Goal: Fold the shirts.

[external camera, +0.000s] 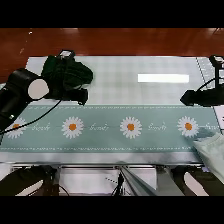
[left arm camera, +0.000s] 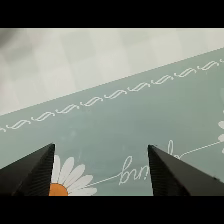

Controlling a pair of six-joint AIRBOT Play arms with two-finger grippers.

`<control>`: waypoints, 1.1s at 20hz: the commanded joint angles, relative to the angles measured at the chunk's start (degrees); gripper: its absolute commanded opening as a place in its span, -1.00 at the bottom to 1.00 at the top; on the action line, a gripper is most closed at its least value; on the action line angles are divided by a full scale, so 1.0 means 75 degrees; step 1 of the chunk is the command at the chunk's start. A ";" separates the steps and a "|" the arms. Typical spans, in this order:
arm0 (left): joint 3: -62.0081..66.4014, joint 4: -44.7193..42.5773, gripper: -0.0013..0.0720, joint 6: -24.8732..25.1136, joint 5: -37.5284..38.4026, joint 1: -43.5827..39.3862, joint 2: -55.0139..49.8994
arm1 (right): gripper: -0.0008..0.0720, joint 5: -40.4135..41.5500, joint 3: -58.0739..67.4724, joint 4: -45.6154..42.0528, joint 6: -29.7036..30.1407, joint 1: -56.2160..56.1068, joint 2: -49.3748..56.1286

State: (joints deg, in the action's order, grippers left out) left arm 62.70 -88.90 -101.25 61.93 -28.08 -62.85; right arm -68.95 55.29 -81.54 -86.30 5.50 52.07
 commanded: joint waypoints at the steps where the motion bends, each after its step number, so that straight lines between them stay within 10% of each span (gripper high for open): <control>1: -0.0003 0.0000 0.88 0.0000 -0.0003 -0.0006 0.0003 | 0.39 0.0000 0.0000 0.0000 -0.0003 -0.0003 -0.0006; 22: -0.0003 -0.0096 0.88 0.0026 -0.0041 -0.0003 -0.0003 | 0.39 0.0076 0.0000 0.0221 -0.0006 -0.0003 -0.0006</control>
State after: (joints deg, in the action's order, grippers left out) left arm 62.70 -88.90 -101.25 61.91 -28.14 -62.85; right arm -68.51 55.29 -80.64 -86.32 5.50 52.07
